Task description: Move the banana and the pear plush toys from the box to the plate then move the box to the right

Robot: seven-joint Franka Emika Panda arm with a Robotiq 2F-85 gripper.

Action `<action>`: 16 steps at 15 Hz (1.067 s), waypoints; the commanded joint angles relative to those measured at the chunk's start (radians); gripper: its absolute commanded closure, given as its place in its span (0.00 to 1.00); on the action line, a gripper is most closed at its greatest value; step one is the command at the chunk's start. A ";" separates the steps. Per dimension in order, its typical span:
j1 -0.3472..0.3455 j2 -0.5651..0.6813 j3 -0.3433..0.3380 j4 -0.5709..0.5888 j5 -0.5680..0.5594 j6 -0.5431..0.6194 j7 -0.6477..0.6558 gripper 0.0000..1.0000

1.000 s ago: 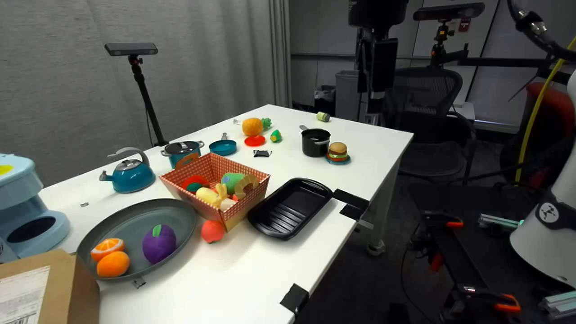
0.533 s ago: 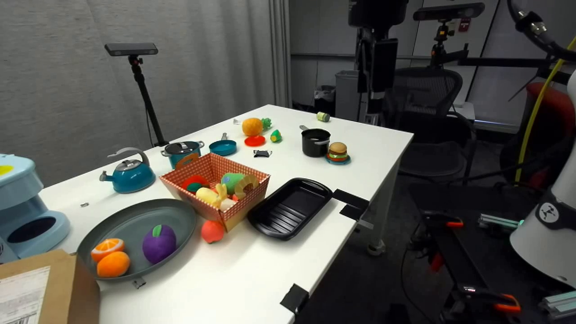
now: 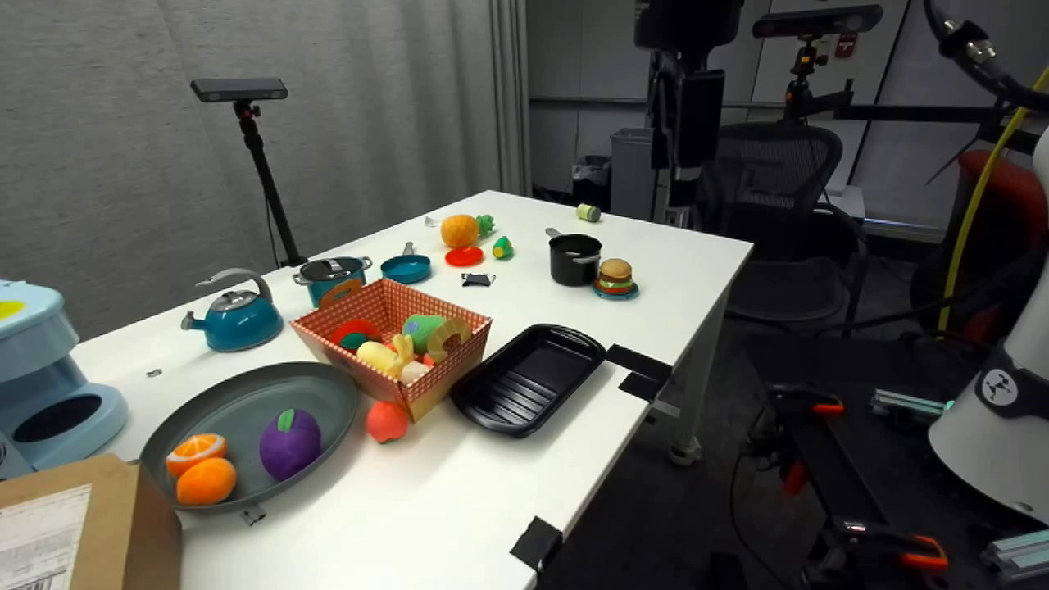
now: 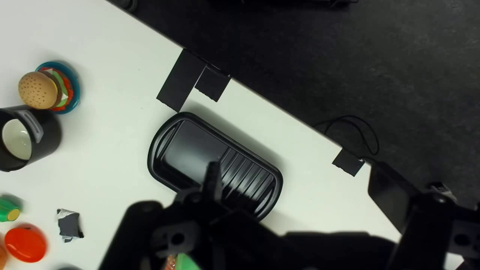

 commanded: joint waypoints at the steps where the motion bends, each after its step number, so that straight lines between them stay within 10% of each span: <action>1: 0.006 0.000 -0.005 0.002 -0.002 -0.003 0.002 0.00; 16: 0.002 0.015 -0.003 0.008 -0.019 0.024 0.007 0.00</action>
